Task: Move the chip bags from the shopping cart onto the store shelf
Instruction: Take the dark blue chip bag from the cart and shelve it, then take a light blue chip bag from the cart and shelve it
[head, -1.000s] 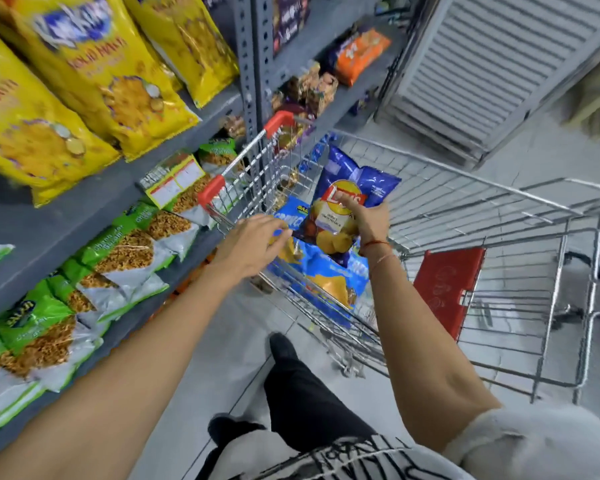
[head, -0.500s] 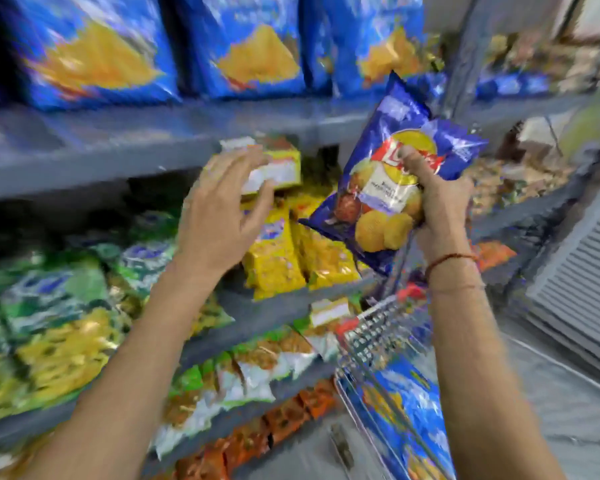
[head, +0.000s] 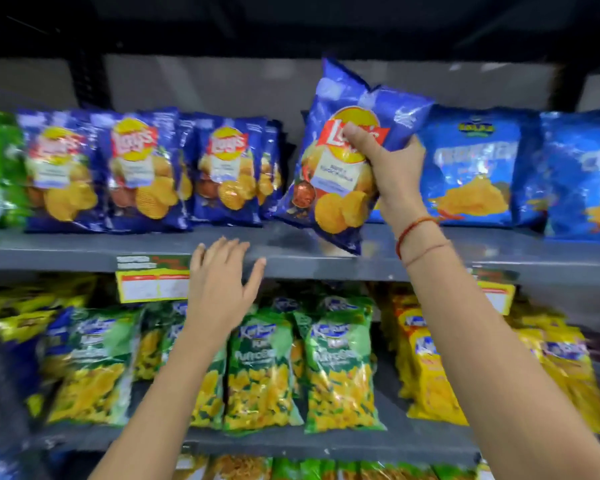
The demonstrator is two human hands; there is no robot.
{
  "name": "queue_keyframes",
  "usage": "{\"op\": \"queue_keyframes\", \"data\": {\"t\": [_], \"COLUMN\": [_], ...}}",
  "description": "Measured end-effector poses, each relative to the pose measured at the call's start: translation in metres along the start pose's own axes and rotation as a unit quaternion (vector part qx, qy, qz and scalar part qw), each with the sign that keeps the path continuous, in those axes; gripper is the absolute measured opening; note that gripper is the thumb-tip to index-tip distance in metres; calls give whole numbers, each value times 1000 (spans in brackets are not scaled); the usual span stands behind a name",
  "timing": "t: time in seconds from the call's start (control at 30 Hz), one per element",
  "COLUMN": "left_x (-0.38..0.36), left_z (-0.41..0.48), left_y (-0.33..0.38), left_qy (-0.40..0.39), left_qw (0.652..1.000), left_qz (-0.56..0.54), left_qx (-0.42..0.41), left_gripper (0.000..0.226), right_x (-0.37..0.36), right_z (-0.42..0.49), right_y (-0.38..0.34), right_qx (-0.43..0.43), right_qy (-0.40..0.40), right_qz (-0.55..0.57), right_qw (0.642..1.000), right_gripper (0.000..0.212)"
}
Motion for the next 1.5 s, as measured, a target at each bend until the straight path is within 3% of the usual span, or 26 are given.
{"op": "queue_keyframes", "data": {"t": [0.33,0.4,0.47,0.63,0.77,1.0,1.2,1.33,1.5], "left_x": [1,0,-1,1,1,9,-7,-51,-132], "left_z": [-3,-3,-3,-3,-3,-11,-48,-92,-166], "left_y": [-10,-11,-12,-12,-13,17,148,246,351], "left_qy": [31,31,31,48,58,120,150,55,-127], "left_qw": [999,999,999,998,998,990,950,915,877], "left_qz": [0,-3,0,4,-4,-68,-226,-321,-352], "left_qx": [-22,-22,-23,-29,-32,-24,-154,-240,-301], "left_gripper": [43,41,43,45,45,37,26,24,26], "right_x": [-140,-152,-157,-153,-128,-6,154,269,418], "right_z": [10,8,8,6,3,-36,-98,-147,-232], "right_y": [93,109,119,127,117,53,0,-14,11], "right_qx": [-30,-50,-62,-73,-64,5,72,56,-65], "right_qy": [-118,-134,-135,-126,-117,-38,100,183,269], "right_qz": [-59,-79,-102,-136,-151,-101,-157,-252,-354], "right_qw": [991,987,984,980,980,994,980,949,893], "right_gripper": [45,57,75,90,86,42,25,17,14]}}
Point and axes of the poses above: each hand's wrist, its own z-axis towards the middle knuckle, its own x-axis out of the back of the hand, y = z × x, the point moved 10 cm from there along z, towards the middle knuckle, and after that the axes turned 6 degrees about z, right-handed, at the moved point
